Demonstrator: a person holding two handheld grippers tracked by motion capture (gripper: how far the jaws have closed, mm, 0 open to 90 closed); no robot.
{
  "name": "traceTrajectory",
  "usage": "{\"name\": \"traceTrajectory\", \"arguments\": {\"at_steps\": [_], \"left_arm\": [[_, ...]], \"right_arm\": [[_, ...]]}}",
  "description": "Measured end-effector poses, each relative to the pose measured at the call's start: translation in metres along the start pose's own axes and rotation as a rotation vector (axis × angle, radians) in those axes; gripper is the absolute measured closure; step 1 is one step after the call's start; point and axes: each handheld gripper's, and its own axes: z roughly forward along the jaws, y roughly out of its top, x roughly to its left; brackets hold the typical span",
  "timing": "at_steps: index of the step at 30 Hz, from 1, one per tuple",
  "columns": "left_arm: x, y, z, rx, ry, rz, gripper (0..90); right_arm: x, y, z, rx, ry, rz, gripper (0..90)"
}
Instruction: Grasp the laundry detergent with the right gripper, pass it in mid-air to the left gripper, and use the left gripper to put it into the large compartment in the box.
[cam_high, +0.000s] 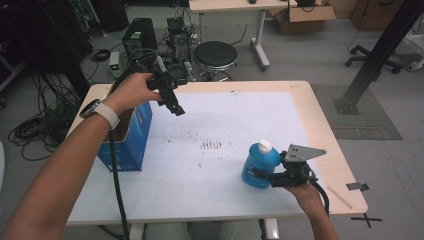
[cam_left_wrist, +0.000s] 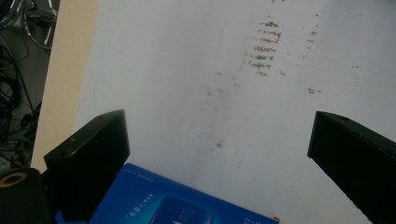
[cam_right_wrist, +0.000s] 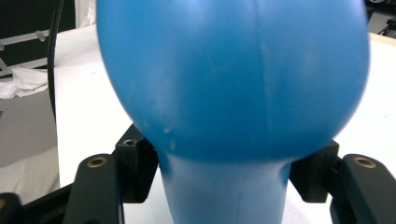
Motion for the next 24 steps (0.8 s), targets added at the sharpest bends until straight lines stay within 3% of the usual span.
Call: {"name": "traceTrajectory", "arguments": {"at_steps": [18, 24], "left_arm": [[-0.0006, -0.0006, -0.0002, 0.000, 0.003, -0.002, 6.1], [-0.0039, 0.0008, -0.0026, -0.003, 0.005, 0.001, 6.1]], "right_arm": [[-0.0003, 0.0007, -0.0001, -0.005, 0.020, -0.026, 43.3], [-0.0031, 0.0039, -0.0053, -0.032, 0.035, -0.003, 43.8]]}}
